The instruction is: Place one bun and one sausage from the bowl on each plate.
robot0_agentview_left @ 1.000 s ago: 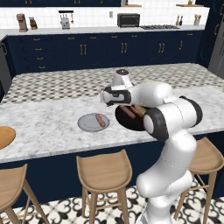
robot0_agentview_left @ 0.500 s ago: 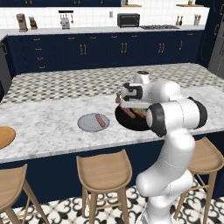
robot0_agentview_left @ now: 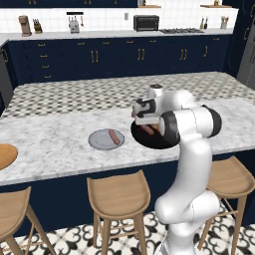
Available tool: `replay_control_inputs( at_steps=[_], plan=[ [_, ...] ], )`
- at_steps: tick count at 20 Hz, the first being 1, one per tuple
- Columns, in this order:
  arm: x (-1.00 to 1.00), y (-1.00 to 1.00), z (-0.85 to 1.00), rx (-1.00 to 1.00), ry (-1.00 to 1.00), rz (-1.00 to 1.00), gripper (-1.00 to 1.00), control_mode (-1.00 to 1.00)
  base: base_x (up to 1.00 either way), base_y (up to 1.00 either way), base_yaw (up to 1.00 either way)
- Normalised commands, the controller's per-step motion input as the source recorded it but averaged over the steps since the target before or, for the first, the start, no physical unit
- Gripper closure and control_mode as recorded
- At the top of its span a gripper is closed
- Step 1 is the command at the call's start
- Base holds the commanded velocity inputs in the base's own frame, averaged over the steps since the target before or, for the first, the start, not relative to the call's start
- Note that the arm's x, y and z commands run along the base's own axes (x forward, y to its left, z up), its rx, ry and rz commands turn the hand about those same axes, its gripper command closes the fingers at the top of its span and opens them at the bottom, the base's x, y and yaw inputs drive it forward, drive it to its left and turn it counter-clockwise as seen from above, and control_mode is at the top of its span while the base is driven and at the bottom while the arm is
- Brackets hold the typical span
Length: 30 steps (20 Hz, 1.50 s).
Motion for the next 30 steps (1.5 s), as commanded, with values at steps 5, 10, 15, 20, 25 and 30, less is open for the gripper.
replay_control_inputs(
  at_steps=[5, 10, 15, 20, 25, 30],
  plan=[
    [0.53, 0.12, -0.21, -0.05, 0.00, -0.07, -1.00, -1.00, 0.00, 0.00, 0.00],
    [0.37, 0.12, -0.26, 0.00, 0.03, -0.08, -1.00, -1.00, 0.00, 0.00, 0.00],
    [0.37, 0.00, -0.55, -0.06, 0.02, -0.09, -1.00, -1.00, 0.00, 0.00, 0.00],
    [0.19, -0.35, -0.39, -0.05, 0.01, -0.04, -1.00, -1.00, 0.00, 0.00, 0.00],
    [0.00, -0.06, -0.69, -0.04, 0.11, 0.00, 1.00, -1.00, 0.00, 0.00, 0.00],
    [-0.58, 0.00, 0.03, 0.01, 0.00, 0.00, 1.00, -1.00, 0.00, 0.00, 0.00]
  ],
)
